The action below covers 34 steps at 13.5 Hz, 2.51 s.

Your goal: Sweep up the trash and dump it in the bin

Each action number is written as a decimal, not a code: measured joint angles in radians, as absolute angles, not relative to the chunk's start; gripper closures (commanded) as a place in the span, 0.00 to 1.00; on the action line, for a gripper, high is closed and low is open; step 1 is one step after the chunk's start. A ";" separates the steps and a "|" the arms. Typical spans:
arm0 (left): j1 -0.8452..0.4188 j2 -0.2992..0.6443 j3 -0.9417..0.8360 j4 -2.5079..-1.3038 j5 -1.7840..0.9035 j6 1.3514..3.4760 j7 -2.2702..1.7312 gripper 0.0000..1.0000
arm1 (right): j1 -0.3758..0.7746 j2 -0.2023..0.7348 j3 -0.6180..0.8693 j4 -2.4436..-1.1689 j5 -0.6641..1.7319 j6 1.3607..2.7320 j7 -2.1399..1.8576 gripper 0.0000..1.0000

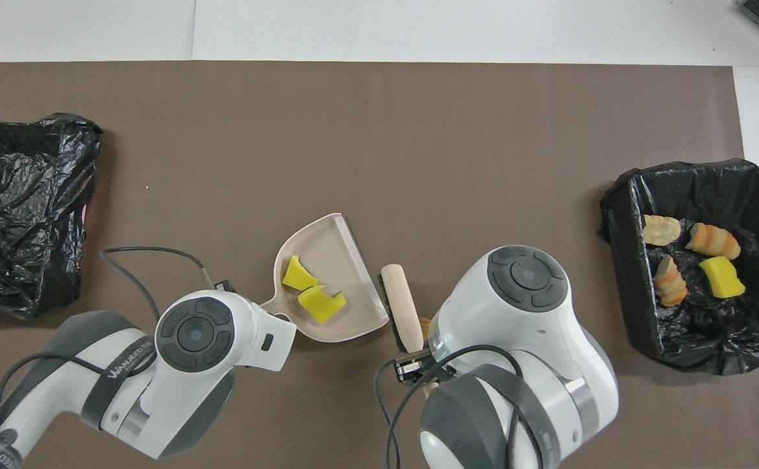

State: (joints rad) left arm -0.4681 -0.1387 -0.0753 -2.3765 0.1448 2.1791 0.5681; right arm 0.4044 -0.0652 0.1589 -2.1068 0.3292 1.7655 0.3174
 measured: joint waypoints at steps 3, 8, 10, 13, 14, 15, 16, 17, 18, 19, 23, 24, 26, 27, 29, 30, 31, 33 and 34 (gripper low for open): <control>-0.469 -0.139 -0.076 -2.377 0.145 2.167 0.621 1.00 | 0.416 -0.123 0.164 -2.194 0.309 1.765 0.581 1.00; -0.482 -0.139 -0.076 -2.376 0.145 2.149 0.728 1.00 | 0.478 -0.168 0.171 -2.226 0.263 1.764 0.981 1.00; -0.493 -0.139 -0.076 -2.376 0.145 2.146 0.732 1.00 | 0.509 -0.194 0.172 -2.280 0.264 1.780 1.066 1.00; -0.493 -0.139 -0.076 -2.376 0.145 2.146 0.732 1.00 | 0.612 -0.206 0.175 -2.404 0.264 1.940 1.150 1.00; -0.493 -0.139 -0.076 -2.376 0.145 2.146 0.732 1.00 | 0.630 -0.196 0.176 -2.426 0.264 1.990 1.145 1.00; -0.493 -0.139 -0.076 -2.376 0.145 2.146 0.732 1.00 | 0.637 -0.182 0.177 -2.434 0.264 2.033 1.105 1.00; -0.493 -0.139 -0.076 -2.376 0.145 2.146 0.732 1.00 | 0.637 -0.165 0.176 -2.434 0.264 2.075 1.035 1.00; -0.493 -0.139 -0.076 -2.376 0.145 2.146 0.732 1.00 | 0.636 -0.146 0.174 -2.431 0.264 2.115 0.971 1.00; -0.493 -0.139 -0.075 -2.376 0.145 2.146 0.732 1.00 | 0.637 -0.126 0.174 -2.421 0.263 2.140 0.906 1.00; -0.493 -0.139 -0.075 -2.376 0.145 2.146 0.732 1.00 | 0.642 -0.105 0.175 -2.399 0.263 2.148 0.827 1.00; -0.493 -0.139 -0.075 -2.376 0.145 2.145 0.710 1.00 | 0.652 -0.026 0.175 -2.312 0.292 2.149 0.458 1.00; -0.493 -0.139 -0.075 -2.376 0.145 2.143 0.692 1.00 | 0.652 -0.016 0.174 -2.303 0.298 2.148 0.378 1.00; -0.493 -0.139 -0.074 -2.376 0.135 2.138 0.657 1.00 | 0.647 -0.012 0.170 -2.282 0.300 2.114 0.310 1.00; -0.491 -0.139 -0.072 -2.376 0.113 2.138 0.647 1.00 | 0.636 -0.014 0.167 -2.260 0.300 2.068 0.304 1.00; -0.473 -0.139 -0.066 -2.375 0.057 2.138 0.635 1.00 | 0.585 -0.026 0.161 -2.197 0.299 1.940 0.299 1.00; -0.460 -0.139 -0.062 -2.373 0.038 2.139 0.634 1.00 | 0.549 -0.041 0.159 -2.166 0.298 1.877 0.292 1.00; -0.450 -0.139 -0.059 -2.371 0.028 2.140 0.632 1.00 | 0.512 -0.064 0.157 -2.146 0.297 1.832 0.286 1.00; -0.446 -0.139 -0.049 -2.365 0.011 2.142 0.627 1.00 | 0.459 -0.114 0.153 -2.134 0.277 1.786 0.283 1.00; -0.434 -0.140 -0.049 -2.356 0.009 2.142 0.621 1.00 | 0.450 -0.133 0.152 -2.134 0.255 1.774 0.283 1.00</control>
State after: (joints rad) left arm -0.4339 -0.1403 -0.0489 -2.3564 0.0086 2.1425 0.6207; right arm 0.4498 -0.1329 0.1518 -2.1341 0.2549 1.7741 0.2835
